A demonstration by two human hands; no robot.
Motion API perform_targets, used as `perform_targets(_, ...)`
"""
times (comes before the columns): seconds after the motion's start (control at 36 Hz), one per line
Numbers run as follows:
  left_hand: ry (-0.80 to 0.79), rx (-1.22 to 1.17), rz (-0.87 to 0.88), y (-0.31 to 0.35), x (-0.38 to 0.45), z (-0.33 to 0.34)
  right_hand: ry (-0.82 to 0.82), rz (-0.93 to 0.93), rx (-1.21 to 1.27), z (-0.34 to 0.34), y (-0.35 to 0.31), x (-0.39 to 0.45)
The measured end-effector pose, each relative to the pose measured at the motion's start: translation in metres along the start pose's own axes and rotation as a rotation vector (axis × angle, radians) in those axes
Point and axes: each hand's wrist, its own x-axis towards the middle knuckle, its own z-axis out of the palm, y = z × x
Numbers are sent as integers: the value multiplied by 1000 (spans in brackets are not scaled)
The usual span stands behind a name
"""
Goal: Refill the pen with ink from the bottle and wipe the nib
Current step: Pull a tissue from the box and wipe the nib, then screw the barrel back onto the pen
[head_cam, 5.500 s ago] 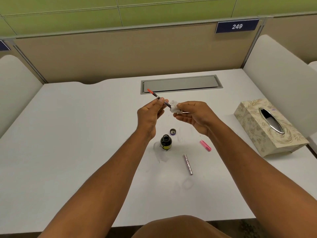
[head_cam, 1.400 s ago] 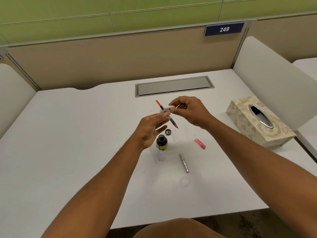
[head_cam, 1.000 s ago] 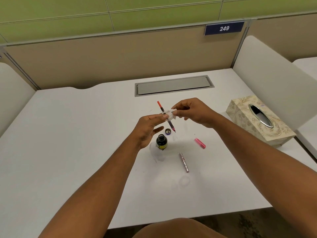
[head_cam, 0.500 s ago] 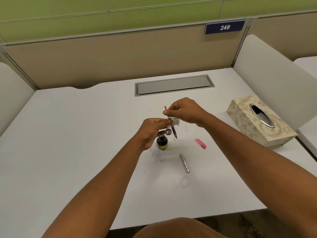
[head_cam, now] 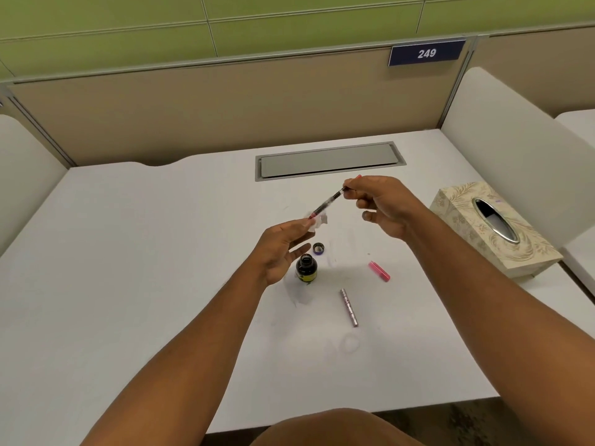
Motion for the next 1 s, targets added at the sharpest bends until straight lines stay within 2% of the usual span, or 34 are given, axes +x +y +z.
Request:
perform_targets(0.28,-9,-51,94,3,5,26,78,69,222,7,27,-13)
perform_targets(0.44,88,-58,119,1,8,35,104,49,207,12,40,-20)
perform_targets(0.67,173,-129,83,-2,7,36,54,70,114,0,55,-24)
perform_targets(0.81,203,-158,69,-2,7,29,175,7,-236,-25,92,-30)
perform_targets(0.94,231,-167,50,-6,8,26,139,6,-760,-31,147,-34)
perform_targets(1.0,235,-167,45,-9,8,26,119,19,-878,-24,158,-39)
